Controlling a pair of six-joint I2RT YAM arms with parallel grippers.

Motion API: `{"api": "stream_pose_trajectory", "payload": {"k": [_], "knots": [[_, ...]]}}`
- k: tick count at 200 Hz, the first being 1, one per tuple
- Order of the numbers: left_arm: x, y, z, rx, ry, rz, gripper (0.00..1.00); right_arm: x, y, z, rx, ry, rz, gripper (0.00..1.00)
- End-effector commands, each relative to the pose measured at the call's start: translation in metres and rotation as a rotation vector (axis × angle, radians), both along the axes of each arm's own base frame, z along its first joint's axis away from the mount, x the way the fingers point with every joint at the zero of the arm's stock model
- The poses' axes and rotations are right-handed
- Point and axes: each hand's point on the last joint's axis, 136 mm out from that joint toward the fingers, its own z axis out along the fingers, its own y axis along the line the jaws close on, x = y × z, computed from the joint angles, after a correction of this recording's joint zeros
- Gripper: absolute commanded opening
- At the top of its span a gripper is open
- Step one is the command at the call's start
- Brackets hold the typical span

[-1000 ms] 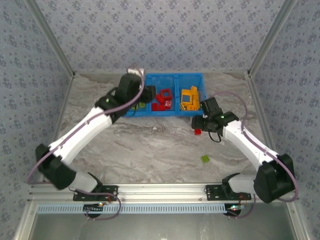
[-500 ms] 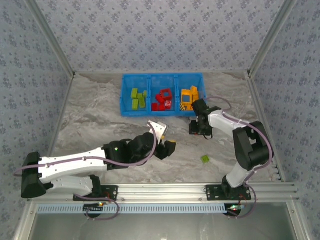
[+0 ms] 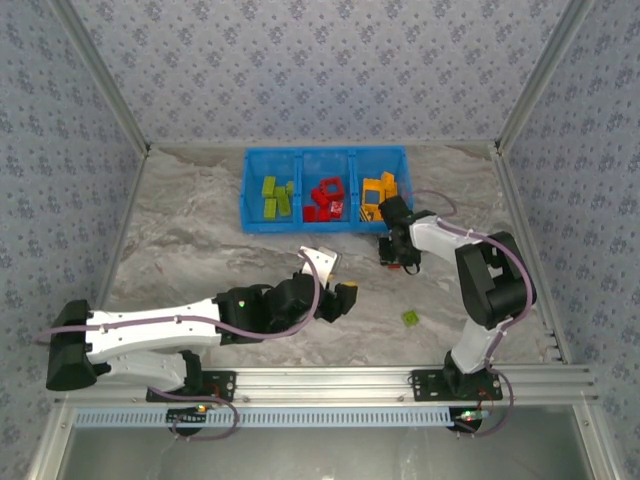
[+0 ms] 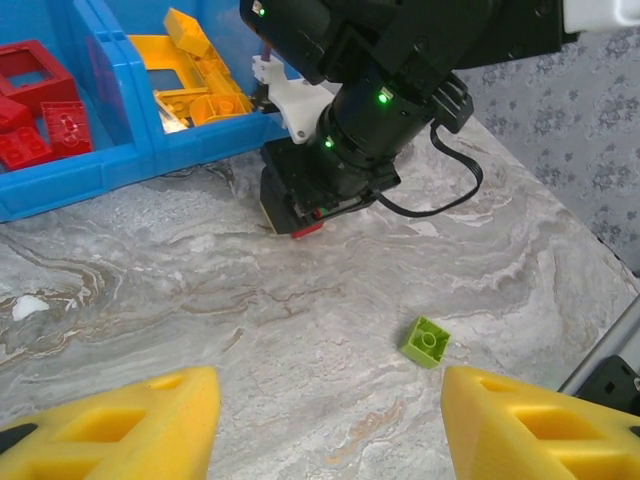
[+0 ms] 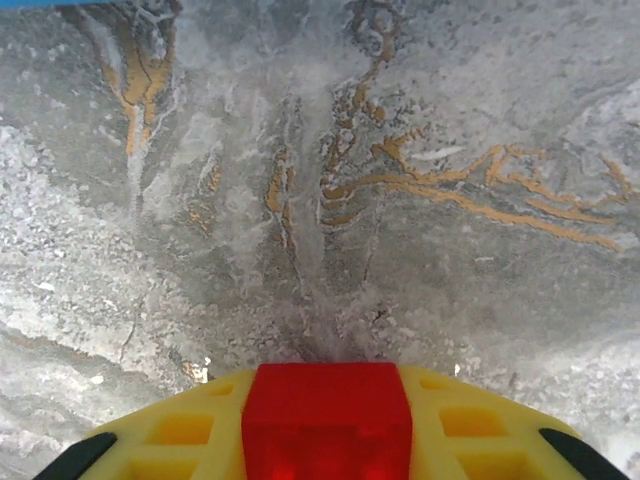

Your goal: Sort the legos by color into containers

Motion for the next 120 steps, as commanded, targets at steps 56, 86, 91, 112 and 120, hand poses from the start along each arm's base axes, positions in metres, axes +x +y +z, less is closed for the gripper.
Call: {"api": "stream_pose_trajectory", "payload": {"k": [56,86,91,112,120], "knots": [[0.046,0.06,0.058,0.052,-0.042,0.22,0.6,0.005,0.102,0.113,0.117,-0.239,0.151,0.33],[0.068,0.084,0.071,0.032,-0.029,0.277,0.6,0.049,0.137,0.125,0.144,-0.268,0.172,0.32],[0.071,0.087,0.074,0.025,-0.028,0.286,0.6,0.055,0.142,0.124,0.145,-0.266,0.178,0.32],[0.078,0.096,0.081,-0.01,-0.027,0.31,0.6,0.089,0.16,0.121,0.172,-0.27,0.173,0.32],[0.079,0.096,0.083,-0.014,-0.027,0.31,0.6,0.101,0.165,0.119,0.181,-0.273,0.175,0.32]]}}
